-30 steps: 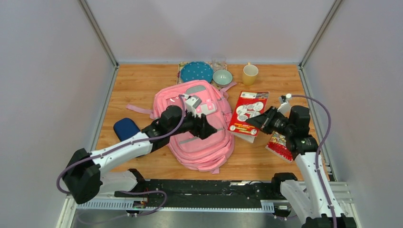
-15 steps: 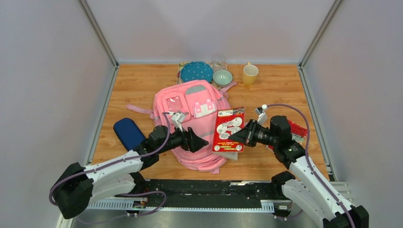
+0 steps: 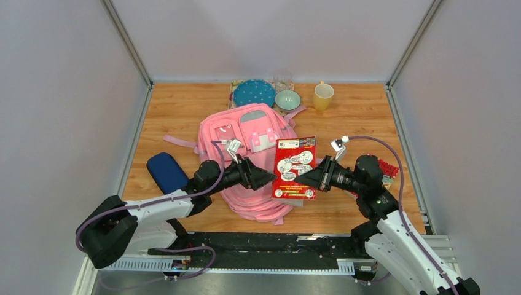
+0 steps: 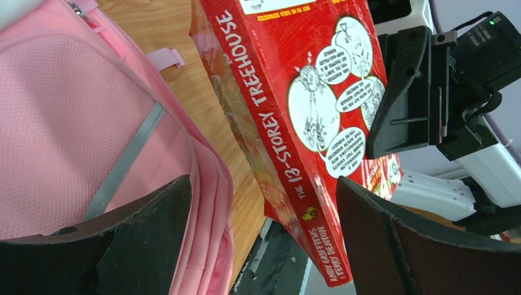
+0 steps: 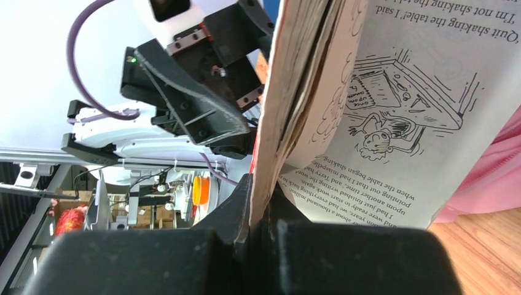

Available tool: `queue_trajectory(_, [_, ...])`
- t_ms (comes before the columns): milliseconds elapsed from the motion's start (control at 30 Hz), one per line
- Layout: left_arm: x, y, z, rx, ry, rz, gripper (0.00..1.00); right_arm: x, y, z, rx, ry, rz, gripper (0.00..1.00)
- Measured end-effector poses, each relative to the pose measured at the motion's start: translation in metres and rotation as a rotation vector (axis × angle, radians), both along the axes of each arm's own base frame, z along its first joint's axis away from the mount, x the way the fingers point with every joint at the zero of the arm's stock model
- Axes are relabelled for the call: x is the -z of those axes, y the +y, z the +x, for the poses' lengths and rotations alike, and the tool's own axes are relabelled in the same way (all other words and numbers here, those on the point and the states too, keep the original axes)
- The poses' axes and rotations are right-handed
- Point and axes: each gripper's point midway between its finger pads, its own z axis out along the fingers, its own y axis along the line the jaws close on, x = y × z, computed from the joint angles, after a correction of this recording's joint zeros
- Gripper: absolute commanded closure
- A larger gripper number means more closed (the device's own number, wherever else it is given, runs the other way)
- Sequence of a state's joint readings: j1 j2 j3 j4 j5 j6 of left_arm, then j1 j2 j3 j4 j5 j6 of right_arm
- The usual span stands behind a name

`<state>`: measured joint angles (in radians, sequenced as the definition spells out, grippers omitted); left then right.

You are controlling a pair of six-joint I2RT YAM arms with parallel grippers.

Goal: Pack the student bag
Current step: Pick up the book from the center of the board.

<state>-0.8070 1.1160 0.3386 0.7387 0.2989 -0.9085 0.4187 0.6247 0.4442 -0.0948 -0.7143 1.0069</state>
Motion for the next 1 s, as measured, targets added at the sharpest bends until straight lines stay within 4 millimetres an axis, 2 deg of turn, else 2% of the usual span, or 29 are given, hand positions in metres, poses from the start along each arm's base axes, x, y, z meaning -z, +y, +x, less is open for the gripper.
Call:
queue_trajectory(200, [-0.002,-0.011,0.001,0.032,0.039,-0.052,0.08,-0.014,0.001,-0.011,-0.041,-0.040,0.040,1.00])
queue_trajectory(400, [-0.025,-0.026,0.003,0.090,0.022,-0.134,0.09,-0.016,0.004,-0.022,-0.095,-0.044,0.051,1.00])
queue_trajectory(500, [-0.038,-0.032,0.003,0.115,0.005,-0.168,0.21,-0.016,0.005,-0.026,-0.119,-0.044,0.053,1.00])
queue_trajectory(567, [-0.040,-0.034,0.003,0.129,0.003,-0.178,0.38,-0.016,0.006,-0.028,-0.131,-0.050,0.052,1.00])
queue_trajectory(600, [-0.041,-0.035,0.003,0.133,0.005,-0.181,0.52,-0.015,0.006,-0.029,-0.136,-0.056,0.049,1.00])
queue_trajectory(667, [-0.040,-0.037,0.004,0.138,0.011,-0.180,0.72,-0.014,0.006,-0.031,-0.149,-0.064,0.044,1.00])
queue_trajectory(700, [-0.040,-0.037,0.004,0.142,0.015,-0.182,0.89,-0.014,0.006,-0.031,-0.153,-0.068,0.042,1.00])
queue_trajectory(733, [-0.041,-0.038,0.003,0.147,0.021,-0.186,0.96,-0.012,0.006,-0.031,-0.156,-0.077,0.034,1.00])
queue_trajectory(800, [-0.047,-0.039,0.004,0.148,0.020,-0.199,1.00,-0.005,0.004,-0.026,-0.130,-0.077,0.003,0.89])
queue_trajectory(833, [-0.048,-0.039,0.007,0.144,0.020,-0.197,1.00,-0.002,0.003,-0.022,-0.109,-0.078,-0.016,0.78])
queue_trajectory(867, [-0.047,-0.039,0.008,0.140,0.020,-0.190,1.00,0.001,0.001,-0.020,-0.092,-0.069,-0.037,0.53])
queue_trajectory(933, [-0.038,-0.038,0.008,0.134,0.022,-0.144,1.00,0.008,-0.007,-0.013,-0.022,-0.036,-0.119,0.27])
queue_trajectory(1000, [-0.030,-0.034,0.008,0.116,0.018,-0.090,1.00,0.012,-0.020,-0.002,0.090,-0.015,-0.210,0.18])
